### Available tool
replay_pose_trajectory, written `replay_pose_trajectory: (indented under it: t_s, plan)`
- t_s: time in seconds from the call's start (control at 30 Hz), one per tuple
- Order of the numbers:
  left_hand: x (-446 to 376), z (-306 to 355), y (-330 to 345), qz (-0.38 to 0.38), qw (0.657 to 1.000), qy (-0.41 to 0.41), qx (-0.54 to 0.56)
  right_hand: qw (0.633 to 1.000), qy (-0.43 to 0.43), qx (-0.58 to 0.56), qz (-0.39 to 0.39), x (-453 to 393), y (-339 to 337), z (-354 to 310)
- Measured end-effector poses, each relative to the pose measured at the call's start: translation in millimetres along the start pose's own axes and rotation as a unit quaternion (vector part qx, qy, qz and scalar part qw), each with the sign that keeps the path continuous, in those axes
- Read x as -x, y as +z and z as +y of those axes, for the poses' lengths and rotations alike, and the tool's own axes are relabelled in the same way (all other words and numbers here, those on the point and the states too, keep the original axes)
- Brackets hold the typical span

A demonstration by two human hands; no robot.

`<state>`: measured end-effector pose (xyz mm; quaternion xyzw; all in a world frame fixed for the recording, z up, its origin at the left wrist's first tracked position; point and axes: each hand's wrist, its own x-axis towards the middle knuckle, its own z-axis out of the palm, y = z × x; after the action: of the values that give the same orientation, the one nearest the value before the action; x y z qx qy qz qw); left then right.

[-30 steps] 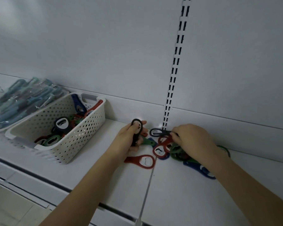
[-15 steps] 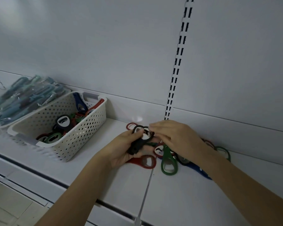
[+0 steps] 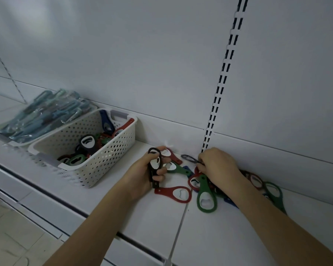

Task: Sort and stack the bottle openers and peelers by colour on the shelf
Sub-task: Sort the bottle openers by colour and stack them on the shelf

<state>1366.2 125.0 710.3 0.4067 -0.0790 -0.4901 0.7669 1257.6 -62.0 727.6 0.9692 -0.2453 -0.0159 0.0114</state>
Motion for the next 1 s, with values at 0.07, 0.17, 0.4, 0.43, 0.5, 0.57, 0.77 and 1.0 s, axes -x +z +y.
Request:
replay_pose_trajectory:
  t_s: [0.07, 0.17, 0.4, 0.43, 0.5, 0.57, 0.77, 1.0]
  plan:
    - [1, -2, 1, 0.017, 1.000, 0.011, 0.007, 0.993, 0.008, -0.001, 0.119, 6, 7, -5]
    - [2, -5, 2, 0.069, 0.995, 0.069, -0.021, 0.946, -0.019, -0.083, 0.313, 20, 5, -20]
    - [-4, -10, -5, 0.074, 0.992, 0.102, -0.002, 0.945, -0.143, -0.188, 0.228, 43, 8, -88]
    - [-5, -10, -8, 0.072, 0.992, 0.104, -0.018, 0.944, -0.145, -0.208, 0.209, 45, 8, -87]
    - [-8, -9, -12, 0.086, 0.988, 0.123, -0.029, 0.938, -0.135, -0.224, 0.227, 52, 0, -75]
    - [-10, -5, -11, 0.098, 0.984, 0.148, -0.016, 0.933, -0.073, -0.226, 0.269, 59, -11, -47]
    - [-20, -5, 14, 0.058, 0.988, 0.137, -0.032, 0.978, 0.009, -0.203, 0.034, 88, -9, 53]
    - [-30, -34, 62, -0.010, 0.976, 0.130, -0.175, 0.968, -0.031, -0.240, 0.071, 99, 0, 73]
